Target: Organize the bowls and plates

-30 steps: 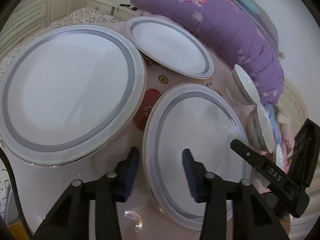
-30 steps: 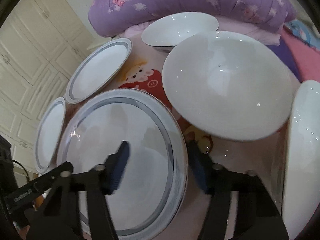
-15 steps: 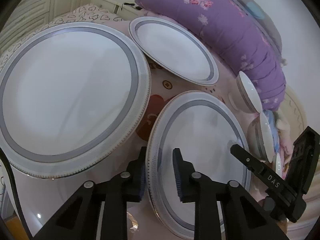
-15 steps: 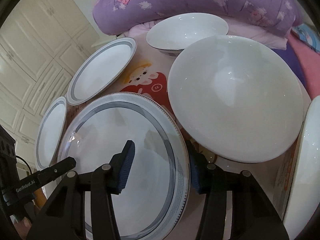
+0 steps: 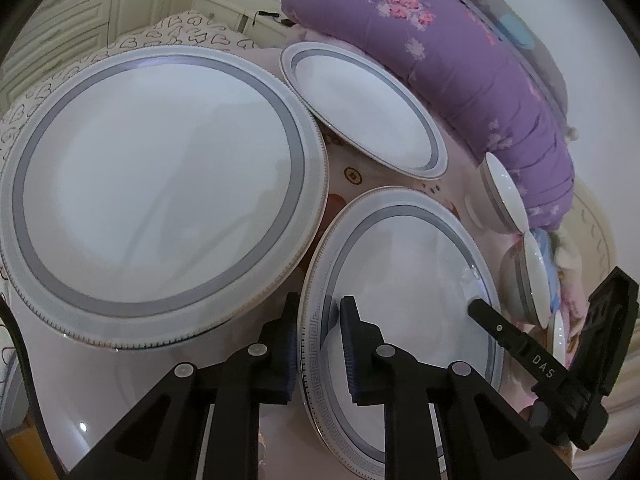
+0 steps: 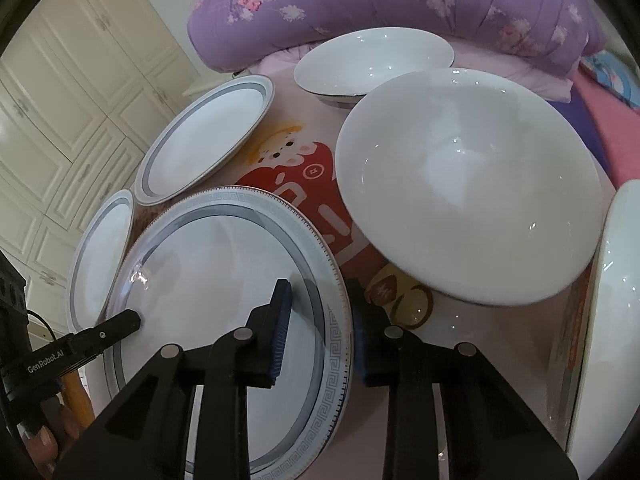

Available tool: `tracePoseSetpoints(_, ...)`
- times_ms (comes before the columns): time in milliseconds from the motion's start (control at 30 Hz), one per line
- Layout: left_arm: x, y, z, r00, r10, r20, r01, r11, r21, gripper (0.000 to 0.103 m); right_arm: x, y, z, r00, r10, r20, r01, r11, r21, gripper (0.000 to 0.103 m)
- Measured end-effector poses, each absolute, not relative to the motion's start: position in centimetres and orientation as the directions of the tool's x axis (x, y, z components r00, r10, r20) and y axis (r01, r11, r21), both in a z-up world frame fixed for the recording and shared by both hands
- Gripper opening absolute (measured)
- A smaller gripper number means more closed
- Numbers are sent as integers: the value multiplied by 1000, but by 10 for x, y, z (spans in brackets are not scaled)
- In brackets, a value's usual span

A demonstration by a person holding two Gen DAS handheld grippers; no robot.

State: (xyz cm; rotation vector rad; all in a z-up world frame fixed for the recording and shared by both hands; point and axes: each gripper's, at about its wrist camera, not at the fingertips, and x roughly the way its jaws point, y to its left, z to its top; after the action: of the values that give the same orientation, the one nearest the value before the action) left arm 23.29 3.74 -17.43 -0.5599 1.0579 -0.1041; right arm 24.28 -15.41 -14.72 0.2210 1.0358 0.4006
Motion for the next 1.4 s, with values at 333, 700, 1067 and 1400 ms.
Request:
tracePoseSetpoints(333, 210, 48, -155, 523, -342, -780, -174, 854, -491, 14, 218, -155, -135, 458, 451, -766, -225, 892, 391, 25)
tracePoseSetpoints(700, 149, 65, -136, 545, -328, -772, -161, 862, -480, 14, 161, -149, -121, 464, 459, -758, -267, 888, 375, 25)
tracePoseSetpoints(1067, 94, 88, -135, 535, -300, -790, -182, 872, -454, 16, 125, -132, -124, 450, 465, -762, -308, 882, 357, 25)
tracePoseSetpoints(1400, 91, 97, -140, 538, -266, -800, -200, 881, -428, 18, 118, -112, -145, 419, 453, -787, -320, 885, 339, 25)
